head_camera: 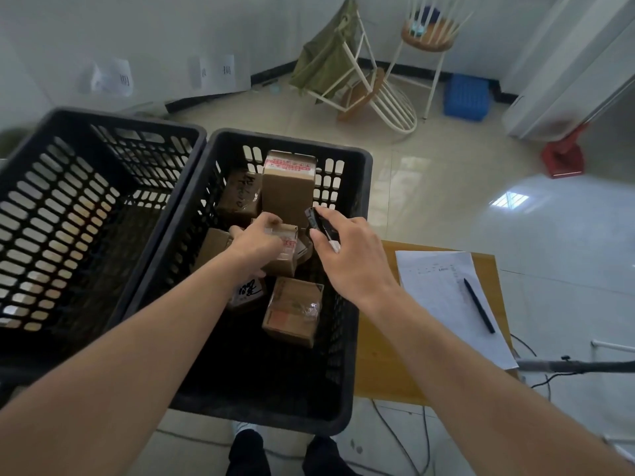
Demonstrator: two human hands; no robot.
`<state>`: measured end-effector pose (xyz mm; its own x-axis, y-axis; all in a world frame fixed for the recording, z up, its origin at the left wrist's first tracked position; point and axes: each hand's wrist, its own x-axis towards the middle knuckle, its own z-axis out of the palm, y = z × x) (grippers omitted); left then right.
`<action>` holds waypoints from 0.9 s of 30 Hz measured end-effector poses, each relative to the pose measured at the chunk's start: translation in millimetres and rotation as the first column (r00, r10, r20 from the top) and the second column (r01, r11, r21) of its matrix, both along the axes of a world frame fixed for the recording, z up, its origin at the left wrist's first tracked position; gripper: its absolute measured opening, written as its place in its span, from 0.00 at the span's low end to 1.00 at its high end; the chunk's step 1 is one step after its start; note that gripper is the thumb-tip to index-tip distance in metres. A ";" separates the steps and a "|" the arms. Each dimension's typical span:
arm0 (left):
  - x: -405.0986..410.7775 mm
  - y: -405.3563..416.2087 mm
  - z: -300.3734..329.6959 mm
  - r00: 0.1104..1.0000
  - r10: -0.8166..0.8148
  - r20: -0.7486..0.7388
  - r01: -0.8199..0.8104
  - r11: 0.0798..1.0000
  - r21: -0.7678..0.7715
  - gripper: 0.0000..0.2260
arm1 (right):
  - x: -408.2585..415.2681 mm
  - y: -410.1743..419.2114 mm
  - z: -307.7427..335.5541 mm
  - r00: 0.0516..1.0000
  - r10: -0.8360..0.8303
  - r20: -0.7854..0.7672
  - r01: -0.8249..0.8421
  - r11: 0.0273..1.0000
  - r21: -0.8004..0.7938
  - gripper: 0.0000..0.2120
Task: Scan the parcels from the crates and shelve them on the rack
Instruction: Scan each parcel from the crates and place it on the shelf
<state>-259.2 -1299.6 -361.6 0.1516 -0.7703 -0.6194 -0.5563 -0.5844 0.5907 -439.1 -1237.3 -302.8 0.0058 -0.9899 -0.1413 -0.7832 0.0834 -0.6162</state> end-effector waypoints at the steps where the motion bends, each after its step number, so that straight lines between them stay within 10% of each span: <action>1: -2.8 1.5 3.2 0.999 0.040 -0.012 -0.040 0.999 -0.007 0.14 | 0.2 1.2 -0.3 1.000 -0.004 0.007 0.004 1.000 0.005 0.25; 10: 1.0 12.3 29.1 0.994 0.092 -0.060 -0.102 0.977 -0.188 0.03 | 1.3 3.0 20.8 0.912 -0.163 0.375 0.086 0.973 0.213 0.22; 15: 22.7 24.9 54.1 0.959 0.171 -0.225 -0.206 0.968 -0.144 0.34 | 12.3 0.8 40.6 0.801 -0.345 0.490 0.058 0.859 0.509 0.20; 27: 76.7 36.0 76.7 0.881 0.221 -0.418 -0.333 0.918 -0.217 0.22 | 46.6 11.7 57.7 0.579 -0.485 0.655 -0.208 0.690 0.694 0.20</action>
